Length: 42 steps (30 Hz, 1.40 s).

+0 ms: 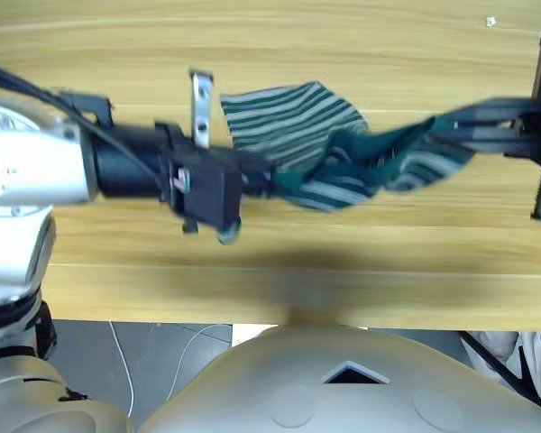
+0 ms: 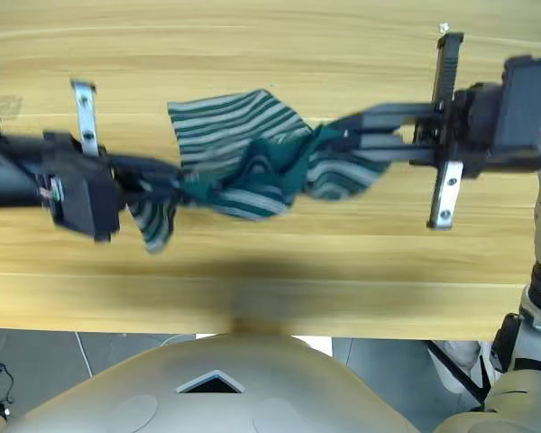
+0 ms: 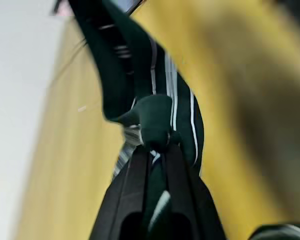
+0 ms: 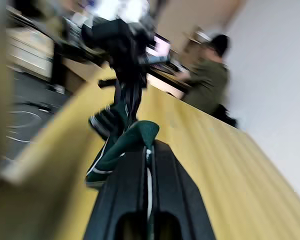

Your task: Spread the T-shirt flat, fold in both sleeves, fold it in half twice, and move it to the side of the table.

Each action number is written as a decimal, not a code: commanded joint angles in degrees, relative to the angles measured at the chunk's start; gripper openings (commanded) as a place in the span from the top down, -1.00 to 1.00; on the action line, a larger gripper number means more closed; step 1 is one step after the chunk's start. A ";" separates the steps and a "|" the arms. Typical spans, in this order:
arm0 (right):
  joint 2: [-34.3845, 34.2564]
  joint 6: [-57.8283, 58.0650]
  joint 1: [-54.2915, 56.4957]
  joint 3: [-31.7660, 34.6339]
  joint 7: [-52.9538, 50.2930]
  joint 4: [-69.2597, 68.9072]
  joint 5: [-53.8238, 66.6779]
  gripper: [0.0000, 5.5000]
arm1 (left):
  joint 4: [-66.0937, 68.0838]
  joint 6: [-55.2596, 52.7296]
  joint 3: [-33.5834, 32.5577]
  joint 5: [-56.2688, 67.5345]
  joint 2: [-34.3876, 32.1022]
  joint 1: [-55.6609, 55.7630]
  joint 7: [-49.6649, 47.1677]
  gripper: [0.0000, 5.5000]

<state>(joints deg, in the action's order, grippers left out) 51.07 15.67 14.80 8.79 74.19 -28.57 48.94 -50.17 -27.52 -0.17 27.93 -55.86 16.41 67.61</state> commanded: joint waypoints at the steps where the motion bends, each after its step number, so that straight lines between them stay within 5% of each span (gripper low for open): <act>1: 1.02 4.89 -0.50 -0.24 1.70 -2.18 5.42 0.99 | -3.43 -7.09 -3.89 12.47 -2.15 -0.04 -1.39 0.99; 7: 3.41 6.65 -6.35 -6.88 6.31 -3.66 -0.88 0.99 | -2.82 -6.49 1.90 8.20 -7.81 -4.30 2.06 0.99; 11: -1.32 0.79 3.84 -15.14 3.45 10.62 -16.43 0.99 | 13.51 -0.29 13.28 -6.45 -4.11 4.97 2.25 0.99; 14: -12.42 -14.62 29.02 -19.49 -13.97 47.40 -36.33 0.99 | 55.96 14.49 24.32 -30.73 13.10 32.09 -16.23 0.99; 17: -14.00 -25.50 51.17 -25.46 -46.69 76.56 -56.26 0.99 | 93.99 23.83 27.38 -42.89 25.09 58.41 -43.55 0.99; 20: -13.00 -26.93 63.06 -31.42 -66.64 86.54 -67.10 0.99 | 106.32 27.25 28.04 -47.17 25.52 72.77 -56.55 0.99; 24: -13.58 -29.15 69.57 -32.06 -72.12 90.26 -68.73 0.99 | 111.20 30.53 28.11 -47.43 25.02 81.77 -58.11 0.99; 35: -17.52 -38.62 69.15 -33.41 -72.31 102.01 -74.19 0.99 | 123.32 41.06 29.92 -52.24 27.35 76.42 -49.27 0.99; 42: -17.72 -50.52 46.76 -35.85 -53.86 94.13 -73.84 0.99 | 108.77 50.94 31.74 -50.88 24.17 47.39 -27.01 0.99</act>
<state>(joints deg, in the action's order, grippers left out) 32.63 -32.37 68.83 -26.51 15.37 69.52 -25.56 64.62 22.97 31.66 -24.32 -28.70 73.22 35.66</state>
